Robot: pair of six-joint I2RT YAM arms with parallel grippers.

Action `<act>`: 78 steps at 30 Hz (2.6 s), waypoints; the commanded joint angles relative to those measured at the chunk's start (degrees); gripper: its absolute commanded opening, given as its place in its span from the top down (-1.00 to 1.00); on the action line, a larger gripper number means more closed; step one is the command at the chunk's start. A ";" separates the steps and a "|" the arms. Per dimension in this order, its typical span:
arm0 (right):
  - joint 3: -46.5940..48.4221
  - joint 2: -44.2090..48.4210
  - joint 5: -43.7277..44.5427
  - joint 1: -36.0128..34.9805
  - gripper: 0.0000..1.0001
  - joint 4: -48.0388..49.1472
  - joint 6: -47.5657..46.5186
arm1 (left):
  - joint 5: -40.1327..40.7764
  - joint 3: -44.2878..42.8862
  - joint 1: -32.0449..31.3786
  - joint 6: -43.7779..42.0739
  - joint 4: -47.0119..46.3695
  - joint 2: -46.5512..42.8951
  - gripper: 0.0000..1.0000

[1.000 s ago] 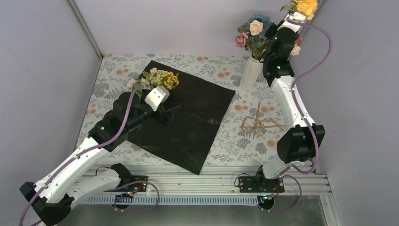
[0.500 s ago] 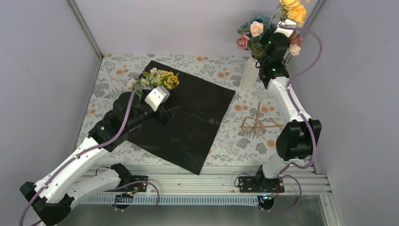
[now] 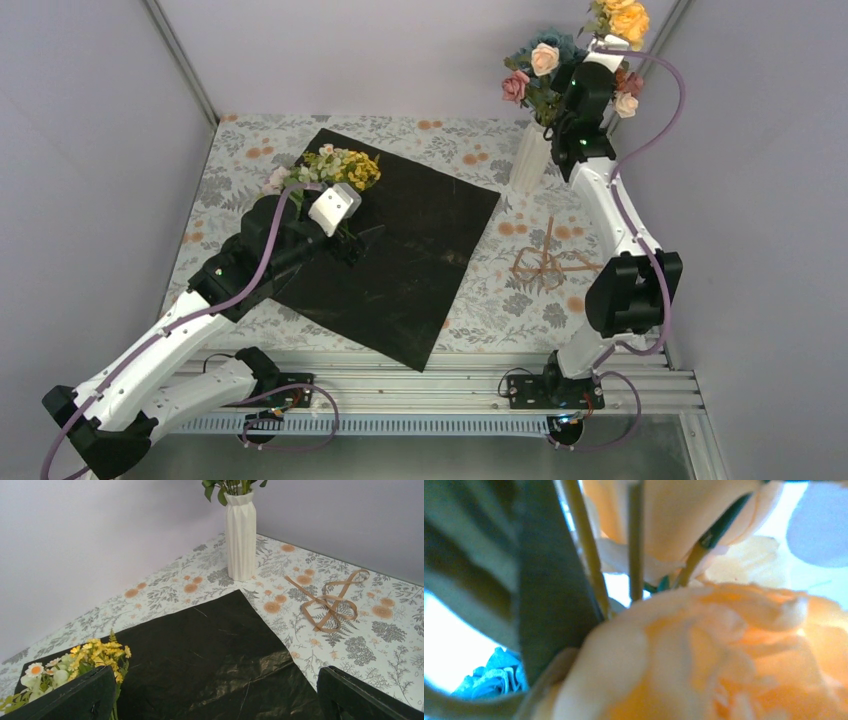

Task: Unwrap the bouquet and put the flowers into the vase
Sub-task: Insert the fake flower into the vase.

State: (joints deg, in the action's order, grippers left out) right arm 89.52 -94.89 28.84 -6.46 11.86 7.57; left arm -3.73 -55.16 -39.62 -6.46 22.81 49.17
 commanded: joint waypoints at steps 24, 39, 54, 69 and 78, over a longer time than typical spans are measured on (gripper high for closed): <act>-0.35 2.52 -4.85 0.31 0.92 -0.95 -1.94 | -2.57 0.39 -0.11 -0.43 -0.93 0.19 -1.00; 4.58 2.61 -3.37 0.39 0.92 -4.95 -3.23 | -2.50 0.41 -0.12 -0.35 -0.92 0.06 -1.00; -4.66 0.11 -5.53 0.37 0.92 -3.81 -0.98 | -2.12 0.43 -0.11 -0.38 -0.62 -0.36 -1.00; 7.11 0.59 -5.04 0.47 0.92 -2.87 -4.47 | -1.38 0.67 -0.11 -0.39 -0.57 -0.51 -1.00; 8.15 0.23 -5.45 0.53 0.92 -3.59 -4.54 | 1.55 0.43 -0.03 1.09 -0.61 1.08 -1.00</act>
State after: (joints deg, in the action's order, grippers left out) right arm 96.88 -94.87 23.55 -6.28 6.79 3.55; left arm -4.84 -54.83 -39.62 -6.44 22.81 49.28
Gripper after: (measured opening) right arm 0.070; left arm 0.998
